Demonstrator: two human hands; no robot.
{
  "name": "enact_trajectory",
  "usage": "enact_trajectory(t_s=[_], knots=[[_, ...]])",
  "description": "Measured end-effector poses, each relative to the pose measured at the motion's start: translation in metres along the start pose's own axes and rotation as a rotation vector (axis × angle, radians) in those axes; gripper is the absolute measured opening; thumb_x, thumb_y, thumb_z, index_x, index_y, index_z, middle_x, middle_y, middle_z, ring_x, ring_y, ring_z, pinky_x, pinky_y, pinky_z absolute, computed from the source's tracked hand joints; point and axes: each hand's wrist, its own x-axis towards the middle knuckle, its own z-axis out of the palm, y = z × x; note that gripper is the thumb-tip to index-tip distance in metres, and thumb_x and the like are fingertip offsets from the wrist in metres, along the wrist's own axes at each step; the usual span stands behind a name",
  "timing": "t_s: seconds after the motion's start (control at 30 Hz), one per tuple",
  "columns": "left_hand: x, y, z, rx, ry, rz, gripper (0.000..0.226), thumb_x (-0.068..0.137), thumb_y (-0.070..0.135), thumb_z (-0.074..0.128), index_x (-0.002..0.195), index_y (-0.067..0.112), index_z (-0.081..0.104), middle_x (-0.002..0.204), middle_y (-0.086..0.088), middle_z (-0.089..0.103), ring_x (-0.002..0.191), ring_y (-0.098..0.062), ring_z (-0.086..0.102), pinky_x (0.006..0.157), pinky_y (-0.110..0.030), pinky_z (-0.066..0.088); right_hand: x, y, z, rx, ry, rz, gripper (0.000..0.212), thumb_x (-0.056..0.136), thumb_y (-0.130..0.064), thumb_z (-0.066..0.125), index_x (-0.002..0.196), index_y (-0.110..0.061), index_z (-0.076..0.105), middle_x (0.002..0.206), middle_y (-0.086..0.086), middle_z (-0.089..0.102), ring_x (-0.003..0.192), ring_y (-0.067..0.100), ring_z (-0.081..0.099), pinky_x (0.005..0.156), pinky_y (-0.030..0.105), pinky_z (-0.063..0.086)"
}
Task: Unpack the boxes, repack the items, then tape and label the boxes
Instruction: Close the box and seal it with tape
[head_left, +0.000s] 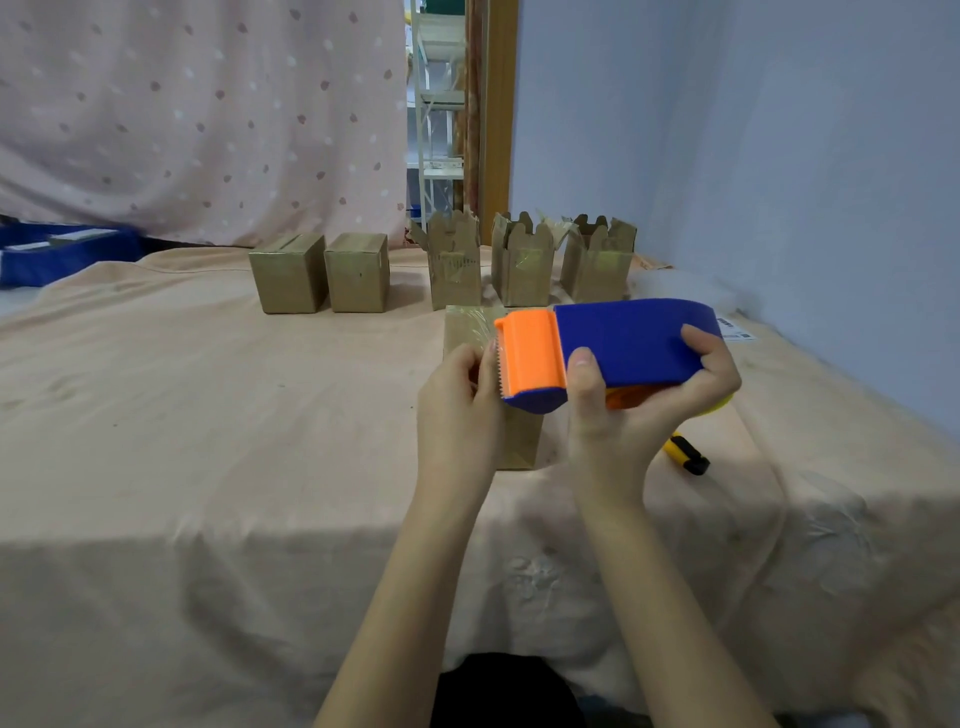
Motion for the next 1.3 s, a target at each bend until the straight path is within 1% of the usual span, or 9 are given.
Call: enact_trajectory(t_s=[0.1,0.23,0.43,0.53,0.6,0.67,0.8,0.93,1.3], knots=[[0.001,-0.004,0.002,-0.020,0.008,-0.042,0.031,0.096,0.018,0.053,0.070,0.003,0.050,0.066,-0.008,0.056,0.062,-0.017,0.044,0.057,-0.028,0.035,-0.004,0.001,0.000,0.001,-0.012,-0.001,0.064,0.073,-0.025,0.066,0.118,-0.011,0.024,0.119,-0.006,0.031,0.103,0.003,0.054,0.066,0.011,0.049],[-0.004,-0.006,-0.001,-0.025,0.039,0.011,0.034,0.094,0.015,0.056,0.061,0.017,0.047,0.056,0.008,0.050,0.053,-0.003,0.042,0.050,-0.013,0.031,-0.007,0.002,-0.003,-0.026,-0.031,-0.027,0.065,0.072,-0.026,0.067,0.118,-0.010,0.023,0.120,-0.005,0.030,0.105,0.001,0.052,0.067,0.010,0.049],[-0.013,-0.007,-0.003,0.123,0.125,0.146,0.040,0.097,0.019,0.052,0.061,0.029,0.039,0.056,0.015,0.045,0.054,0.005,0.045,0.049,-0.009,0.030,-0.005,0.003,-0.004,-0.009,-0.069,0.008,0.059,0.072,-0.027,0.067,0.115,-0.015,0.029,0.120,-0.005,0.031,0.104,0.002,0.053,0.065,0.010,0.049],[-0.011,-0.010,-0.003,0.175,0.155,0.180,0.036,0.098,0.023,0.050,0.063,0.021,0.044,0.057,0.010,0.048,0.054,-0.006,0.044,0.048,-0.019,0.027,-0.002,0.005,-0.004,-0.041,-0.079,-0.014,0.064,0.072,-0.019,0.069,0.118,-0.008,0.025,0.118,-0.006,0.031,0.104,-0.003,0.052,0.064,0.008,0.048],[-0.003,-0.016,-0.018,0.200,0.226,0.141,0.038,0.099,0.022,0.049,0.062,0.016,0.044,0.055,0.009,0.044,0.053,-0.010,0.038,0.052,-0.027,0.021,0.007,0.008,-0.009,-0.033,-0.035,0.039,0.064,0.072,-0.005,0.070,0.116,-0.006,0.024,0.116,-0.007,0.032,0.102,-0.007,0.053,0.063,0.009,0.047],[0.009,-0.027,-0.044,0.258,0.259,0.084,0.039,0.099,0.022,0.048,0.061,0.016,0.047,0.056,0.008,0.045,0.057,-0.015,0.041,0.054,-0.030,0.019,0.023,0.016,-0.024,-0.057,0.014,0.049,0.060,0.072,-0.004,0.067,0.115,-0.005,0.025,0.116,-0.007,0.031,0.099,-0.010,0.053,0.063,0.010,0.047],[0.018,-0.034,-0.072,0.326,0.149,0.079,0.036,0.099,0.028,0.047,0.068,0.017,0.061,0.055,0.007,0.052,0.056,-0.008,0.048,0.052,-0.017,0.032,0.040,0.033,-0.053,-0.179,-0.100,-0.018,0.062,0.069,-0.023,0.064,0.115,-0.008,0.026,0.116,-0.008,0.029,0.099,-0.010,0.047,0.066,0.009,0.045],[0.028,-0.034,-0.062,0.271,0.068,-0.027,0.039,0.097,0.036,0.049,0.065,0.020,0.064,0.054,0.005,0.055,0.058,-0.009,0.052,0.058,-0.030,0.038,0.047,0.040,-0.054,-0.187,-0.125,-0.001,0.060,0.069,-0.028,0.067,0.114,-0.018,0.028,0.118,-0.007,0.031,0.102,-0.005,0.047,0.068,0.011,0.046],[0.050,-0.043,-0.054,0.343,-0.076,-0.119,0.042,0.095,0.043,0.050,0.062,0.023,0.066,0.055,0.006,0.059,0.061,-0.012,0.055,0.062,-0.031,0.041,0.064,0.060,-0.056,-0.351,-0.359,-0.050,0.065,0.066,-0.013,0.074,0.110,-0.030,0.030,0.115,-0.019,0.032,0.101,-0.015,0.043,0.068,0.007,0.045]])
